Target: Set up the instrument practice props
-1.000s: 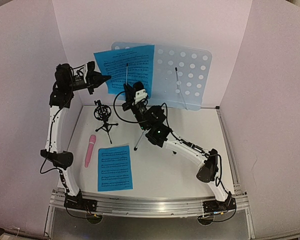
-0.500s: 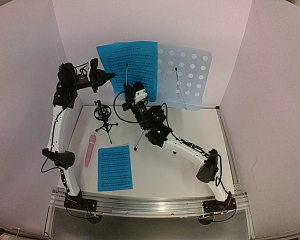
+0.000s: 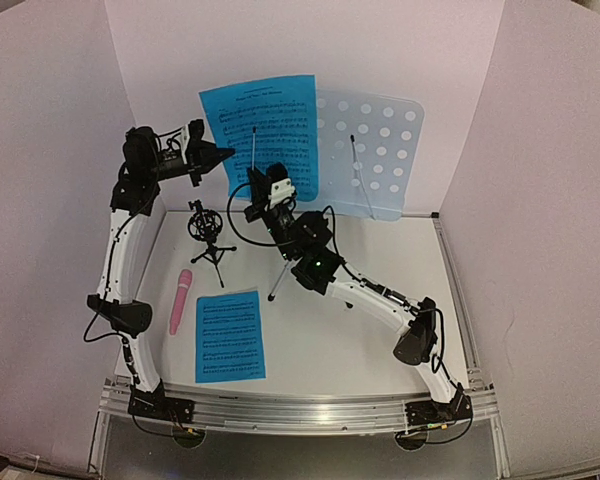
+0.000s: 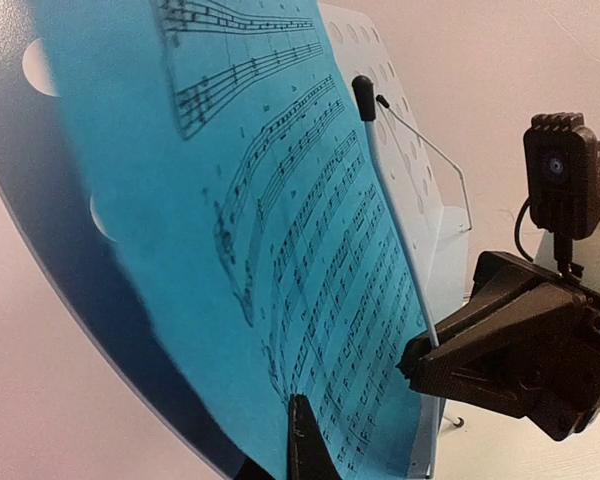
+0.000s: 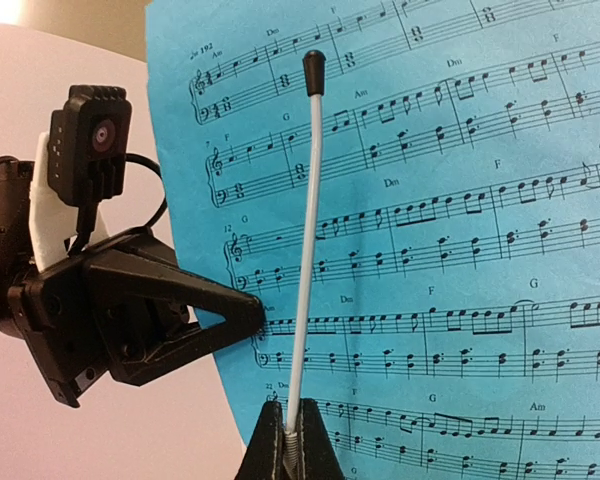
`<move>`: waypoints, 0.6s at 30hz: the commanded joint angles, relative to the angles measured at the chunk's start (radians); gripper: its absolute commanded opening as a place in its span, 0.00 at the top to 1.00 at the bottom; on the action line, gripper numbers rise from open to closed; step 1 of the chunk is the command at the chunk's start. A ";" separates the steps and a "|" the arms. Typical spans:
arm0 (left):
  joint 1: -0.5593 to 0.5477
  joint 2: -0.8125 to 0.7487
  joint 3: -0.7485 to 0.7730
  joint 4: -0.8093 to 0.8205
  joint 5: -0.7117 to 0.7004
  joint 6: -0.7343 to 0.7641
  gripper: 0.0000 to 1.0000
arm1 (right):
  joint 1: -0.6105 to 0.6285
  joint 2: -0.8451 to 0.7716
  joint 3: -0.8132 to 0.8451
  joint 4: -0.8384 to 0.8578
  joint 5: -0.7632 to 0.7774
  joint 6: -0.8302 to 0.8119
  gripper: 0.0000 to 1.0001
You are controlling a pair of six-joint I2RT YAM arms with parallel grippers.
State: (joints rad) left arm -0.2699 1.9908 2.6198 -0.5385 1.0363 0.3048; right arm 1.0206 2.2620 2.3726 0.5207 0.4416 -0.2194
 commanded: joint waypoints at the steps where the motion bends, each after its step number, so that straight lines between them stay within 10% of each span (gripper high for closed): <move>1: -0.005 0.005 0.045 -0.017 -0.021 0.040 1.00 | 0.016 -0.068 -0.008 0.007 -0.025 -0.003 1.00; 18: -0.037 0.008 0.049 0.014 -0.079 0.103 1.00 | 0.017 -0.066 -0.006 0.008 -0.027 -0.003 1.00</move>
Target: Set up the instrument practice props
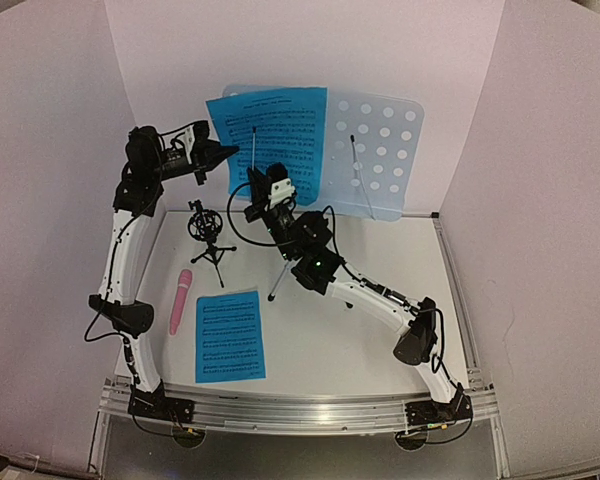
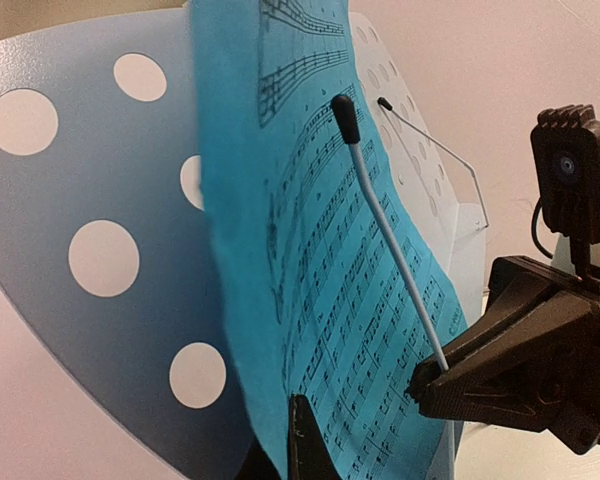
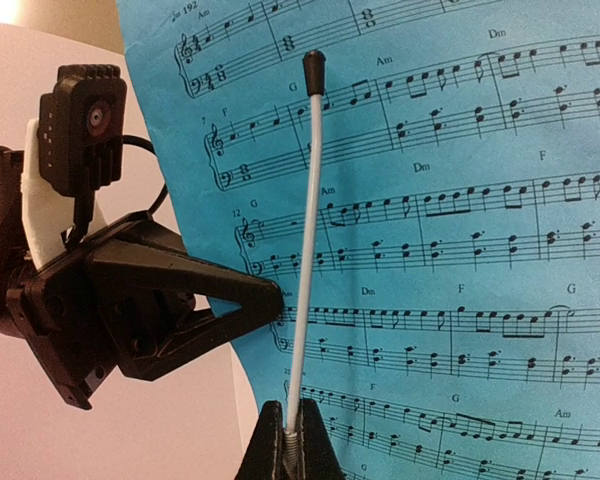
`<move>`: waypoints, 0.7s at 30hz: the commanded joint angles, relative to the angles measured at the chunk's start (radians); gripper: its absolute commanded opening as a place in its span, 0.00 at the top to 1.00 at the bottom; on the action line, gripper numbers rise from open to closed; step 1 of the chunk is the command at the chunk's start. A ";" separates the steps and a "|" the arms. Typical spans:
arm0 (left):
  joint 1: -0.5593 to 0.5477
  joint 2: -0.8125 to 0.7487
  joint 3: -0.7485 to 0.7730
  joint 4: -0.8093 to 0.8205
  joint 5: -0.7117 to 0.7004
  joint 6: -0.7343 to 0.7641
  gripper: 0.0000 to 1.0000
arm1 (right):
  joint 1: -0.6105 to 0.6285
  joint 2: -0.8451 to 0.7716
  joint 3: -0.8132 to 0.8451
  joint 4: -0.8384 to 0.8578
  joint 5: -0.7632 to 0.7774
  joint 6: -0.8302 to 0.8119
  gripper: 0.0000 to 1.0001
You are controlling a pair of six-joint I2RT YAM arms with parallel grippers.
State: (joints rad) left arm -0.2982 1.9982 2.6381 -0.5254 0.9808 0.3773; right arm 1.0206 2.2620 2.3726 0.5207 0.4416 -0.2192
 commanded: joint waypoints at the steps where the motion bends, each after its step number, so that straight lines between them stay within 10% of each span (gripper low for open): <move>1: -0.009 0.001 0.030 0.005 -0.028 0.030 1.00 | 0.016 -0.066 -0.006 0.008 -0.027 -0.003 1.00; 21: -0.008 -0.003 0.016 0.030 -0.076 0.065 1.00 | 0.015 -0.069 -0.009 0.007 -0.020 -0.006 1.00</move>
State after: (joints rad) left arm -0.3050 1.9987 2.6381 -0.5148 0.9176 0.4235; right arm 1.0206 2.2620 2.3726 0.5209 0.4419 -0.2184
